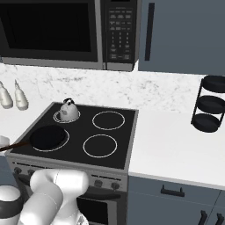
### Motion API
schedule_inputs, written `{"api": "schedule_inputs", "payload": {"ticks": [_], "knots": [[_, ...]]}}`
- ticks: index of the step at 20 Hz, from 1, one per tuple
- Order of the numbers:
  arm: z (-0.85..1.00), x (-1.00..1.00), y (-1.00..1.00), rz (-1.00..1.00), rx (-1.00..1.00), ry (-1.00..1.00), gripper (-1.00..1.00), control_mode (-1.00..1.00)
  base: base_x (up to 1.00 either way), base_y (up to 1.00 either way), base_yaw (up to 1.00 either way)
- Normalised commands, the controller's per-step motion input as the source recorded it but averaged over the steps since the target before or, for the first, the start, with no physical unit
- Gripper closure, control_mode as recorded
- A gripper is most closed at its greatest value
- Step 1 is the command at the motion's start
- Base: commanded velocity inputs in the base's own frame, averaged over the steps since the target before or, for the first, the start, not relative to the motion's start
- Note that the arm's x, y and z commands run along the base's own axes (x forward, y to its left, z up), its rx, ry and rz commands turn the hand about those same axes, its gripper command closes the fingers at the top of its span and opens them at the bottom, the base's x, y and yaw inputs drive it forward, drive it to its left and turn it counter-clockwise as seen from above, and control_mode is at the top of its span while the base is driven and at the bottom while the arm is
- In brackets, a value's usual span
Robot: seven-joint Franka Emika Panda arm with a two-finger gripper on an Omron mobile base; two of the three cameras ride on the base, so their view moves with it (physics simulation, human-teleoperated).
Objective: Pick the kettle from the counter and place it on a stove burner. Then turn the burner on.
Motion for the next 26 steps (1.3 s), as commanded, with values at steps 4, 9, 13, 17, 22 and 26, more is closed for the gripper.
{"api": "schedule_inputs", "payload": {"ticks": [4,9,13,17,22,26], "knots": [[-0.23,-0.09,0.0,0.0,0.0,-0.21,-1.0,-1.0,0.0,0.0,0.0],[-0.3,0.0,-0.15,0.0,0.0,-0.24,-1.0,-1.0,0.0,0.0,0.0],[-0.28,0.0,-0.07,0.0,0.0,-0.22,-1.0,-1.0,0.0,0.0,0.0],[-0.3,0.0,-0.03,0.0,0.0,-0.15,-1.0,-1.0,0.0,0.0,0.0],[-0.36,0.02,-0.2,0.0,0.0,-0.06,-1.0,-1.0,0.0,0.0,0.0],[-0.22,0.0,-0.12,0.0,0.0,-0.02,-1.0,-1.0,0.0,0.0,0.0]]}}
